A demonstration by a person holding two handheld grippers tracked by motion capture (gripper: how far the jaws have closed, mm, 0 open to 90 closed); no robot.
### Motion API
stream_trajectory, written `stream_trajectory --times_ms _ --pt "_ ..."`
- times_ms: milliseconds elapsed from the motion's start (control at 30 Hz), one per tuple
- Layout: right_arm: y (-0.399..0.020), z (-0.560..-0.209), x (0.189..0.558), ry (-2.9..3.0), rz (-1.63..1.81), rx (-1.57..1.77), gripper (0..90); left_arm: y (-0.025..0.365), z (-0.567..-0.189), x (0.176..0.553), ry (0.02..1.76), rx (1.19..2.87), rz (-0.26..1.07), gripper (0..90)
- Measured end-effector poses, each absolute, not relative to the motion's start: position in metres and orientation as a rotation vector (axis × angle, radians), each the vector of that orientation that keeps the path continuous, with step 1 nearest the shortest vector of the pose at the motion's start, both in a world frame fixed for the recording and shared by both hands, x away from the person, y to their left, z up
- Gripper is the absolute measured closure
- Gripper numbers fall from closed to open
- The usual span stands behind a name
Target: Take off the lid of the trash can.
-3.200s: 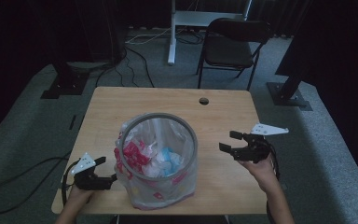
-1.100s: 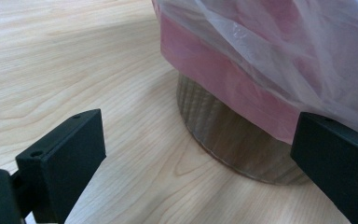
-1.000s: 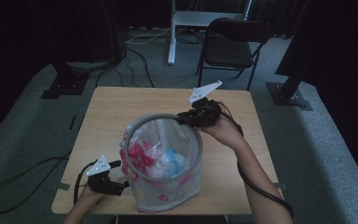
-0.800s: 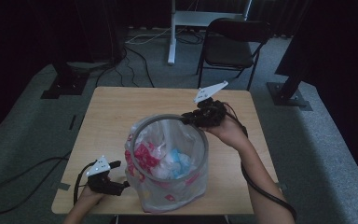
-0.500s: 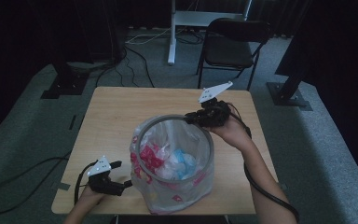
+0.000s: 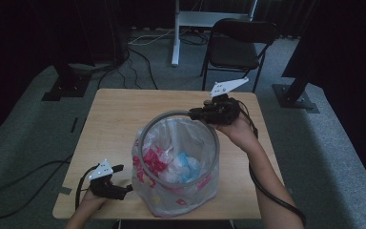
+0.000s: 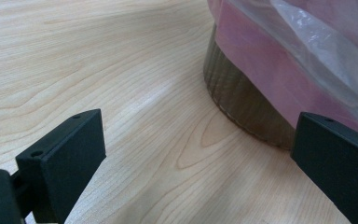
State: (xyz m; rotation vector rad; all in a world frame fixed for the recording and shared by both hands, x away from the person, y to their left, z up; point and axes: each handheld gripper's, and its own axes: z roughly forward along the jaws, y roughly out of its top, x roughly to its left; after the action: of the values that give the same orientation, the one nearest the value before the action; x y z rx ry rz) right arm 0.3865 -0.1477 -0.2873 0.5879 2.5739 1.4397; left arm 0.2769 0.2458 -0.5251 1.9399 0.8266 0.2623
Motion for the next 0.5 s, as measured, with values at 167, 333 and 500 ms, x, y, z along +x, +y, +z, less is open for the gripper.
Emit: stream_trajectory --times_ms 167,333,500 --pt "-0.151 -0.281 0.388 2.534 1.488 0.634 83.0 0.246 -0.526 0.277 0.832 1.942 0.263 3.1" --pt "-0.158 -0.274 0.389 2.492 1.538 0.687 83.4 0.246 -0.527 0.277 0.832 1.948 0.262 3.1" --pt "-0.167 -0.269 0.39 2.44 1.581 0.748 83.4 0.246 -0.527 0.277 0.828 1.958 0.271 3.1"
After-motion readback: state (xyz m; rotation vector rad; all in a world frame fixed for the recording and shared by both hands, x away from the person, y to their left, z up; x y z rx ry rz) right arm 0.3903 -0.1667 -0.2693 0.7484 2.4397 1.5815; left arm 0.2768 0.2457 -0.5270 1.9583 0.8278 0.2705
